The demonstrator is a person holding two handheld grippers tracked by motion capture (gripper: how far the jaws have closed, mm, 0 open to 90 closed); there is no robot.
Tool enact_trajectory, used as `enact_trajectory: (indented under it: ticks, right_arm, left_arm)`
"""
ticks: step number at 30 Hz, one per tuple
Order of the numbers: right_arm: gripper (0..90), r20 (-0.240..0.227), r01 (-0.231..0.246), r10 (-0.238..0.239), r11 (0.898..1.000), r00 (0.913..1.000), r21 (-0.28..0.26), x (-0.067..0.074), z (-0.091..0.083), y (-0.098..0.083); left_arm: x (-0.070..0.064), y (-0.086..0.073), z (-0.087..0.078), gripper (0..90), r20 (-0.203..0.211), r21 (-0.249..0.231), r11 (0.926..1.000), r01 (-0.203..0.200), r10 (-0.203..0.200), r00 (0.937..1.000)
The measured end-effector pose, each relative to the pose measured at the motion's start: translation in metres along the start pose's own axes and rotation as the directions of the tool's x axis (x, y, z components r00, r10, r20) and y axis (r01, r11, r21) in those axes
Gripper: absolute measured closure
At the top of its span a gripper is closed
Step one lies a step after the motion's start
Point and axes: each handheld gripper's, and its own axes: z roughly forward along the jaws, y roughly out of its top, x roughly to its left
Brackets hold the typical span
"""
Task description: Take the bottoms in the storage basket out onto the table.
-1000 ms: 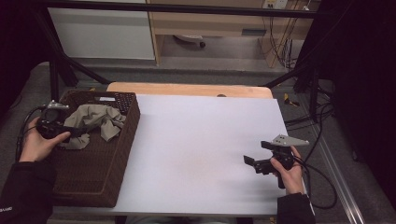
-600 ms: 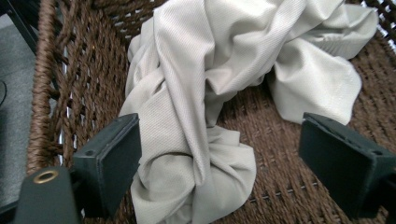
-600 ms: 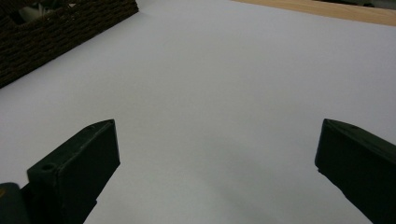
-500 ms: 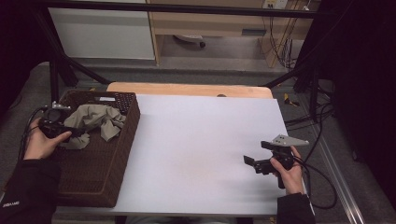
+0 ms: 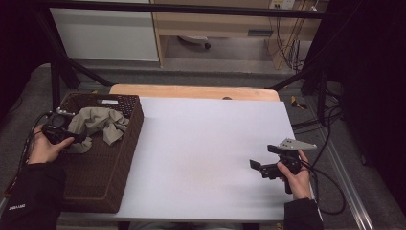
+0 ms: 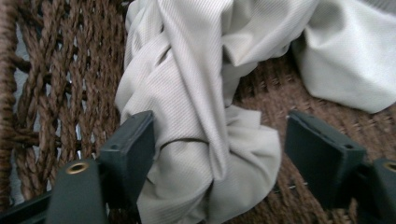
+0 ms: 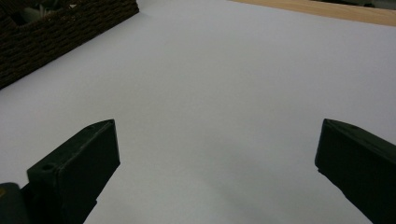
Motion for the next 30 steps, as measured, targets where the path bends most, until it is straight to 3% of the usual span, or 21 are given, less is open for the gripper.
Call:
enact_trajectory:
  ticks: [5,9,18,23,28,30]
  right_arm:
    - [0.4,0.002,-0.002,0.002,1.000,1.0000,-0.001,0.000,0.000,0.000]
    - [0.4,0.001,-0.002,0.002,1.000,1.0000,0.000,0.000,0.000,0.000]
    - [0.4,0.000,-0.002,0.002,1.000,1.0000,0.000,0.000,0.000,0.000]
    - [0.4,0.001,-0.003,0.003,1.000,1.0000,-0.005,0.000,0.000,0.000]
    - [0.4,-0.001,-0.002,0.002,1.000,1.0000,-0.004,0.000,-0.001,0.000]
    - [0.4,-0.002,-0.003,0.003,1.000,1.0000,-0.006,0.000,-0.002,0.000]
  left_arm:
    - [0.002,-0.003,0.003,36.6,-0.044,0.015,0.9998,-0.011,0.011,0.9990]
    - [0.004,-0.006,0.005,51.2,-0.067,0.020,0.9997,-0.014,0.015,0.9977]
    - [0.006,-0.011,0.006,73.4,-0.062,0.030,0.9995,0.006,-0.004,0.9981]
    - [0.002,-0.010,-0.002,77.4,-0.024,0.052,0.9971,0.055,-0.054,0.9983]
    - [-0.010,-0.010,-0.017,78.4,0.056,0.092,0.9936,0.066,-0.071,0.9959]
    - [-0.016,-0.012,-0.022,78.5,0.103,0.090,0.9934,0.071,-0.080,0.9914]
